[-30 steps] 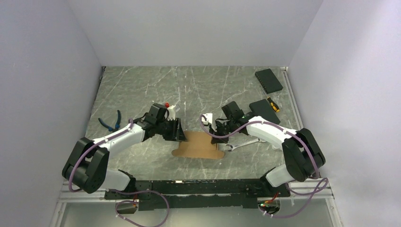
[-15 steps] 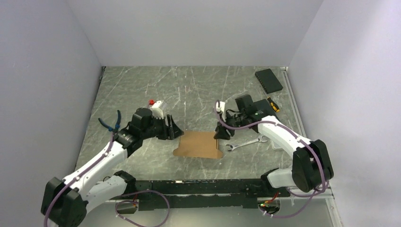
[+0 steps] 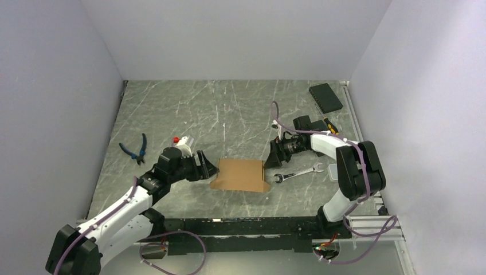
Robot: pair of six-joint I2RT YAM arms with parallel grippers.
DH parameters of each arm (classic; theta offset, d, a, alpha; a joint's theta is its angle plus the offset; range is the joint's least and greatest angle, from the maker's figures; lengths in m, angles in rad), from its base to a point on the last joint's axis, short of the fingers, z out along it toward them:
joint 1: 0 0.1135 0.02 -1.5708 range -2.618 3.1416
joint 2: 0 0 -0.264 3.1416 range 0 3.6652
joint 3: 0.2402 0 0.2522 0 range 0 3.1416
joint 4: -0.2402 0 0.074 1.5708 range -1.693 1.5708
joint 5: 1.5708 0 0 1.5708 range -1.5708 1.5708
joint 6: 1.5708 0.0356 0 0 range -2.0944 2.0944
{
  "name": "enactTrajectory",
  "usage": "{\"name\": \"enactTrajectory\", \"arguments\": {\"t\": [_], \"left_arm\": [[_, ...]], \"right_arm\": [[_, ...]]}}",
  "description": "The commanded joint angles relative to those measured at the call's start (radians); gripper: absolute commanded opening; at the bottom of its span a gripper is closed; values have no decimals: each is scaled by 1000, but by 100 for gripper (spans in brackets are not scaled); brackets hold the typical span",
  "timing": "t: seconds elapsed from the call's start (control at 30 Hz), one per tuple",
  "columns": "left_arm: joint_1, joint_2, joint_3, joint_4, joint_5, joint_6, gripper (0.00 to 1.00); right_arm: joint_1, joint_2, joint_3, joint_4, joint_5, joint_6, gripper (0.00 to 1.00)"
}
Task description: Fold the paper box
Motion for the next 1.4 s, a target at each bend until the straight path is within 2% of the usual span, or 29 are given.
{"name": "enactTrajectory", "arguments": {"t": [0.0, 0.2, 0.33, 0.53, 0.73, 1.0, 1.37], "left_arm": [[-3, 39, 15, 75, -4, -25, 78], [-3, 68, -25, 152, 1, -47, 78], [-3, 75, -34, 165, 3, -55, 79], [-3, 83, -55, 193, 4, -70, 79], [-3, 100, -79, 234, 15, -90, 79], [-3, 164, -118, 349, 52, -122, 88], [-3, 240, -175, 547, 105, -228, 89]], "right_arm": [[7, 29, 40, -49, -49, 31, 70], [23, 88, 44, -22, -54, 75, 70], [35, 123, 49, -3, -62, 106, 66], [42, 147, 53, 26, -20, 141, 45], [40, 178, 67, 16, 16, 141, 34], [8, 196, 79, -6, 12, 127, 30], [-24, 240, 92, -21, -9, 128, 28]]}}
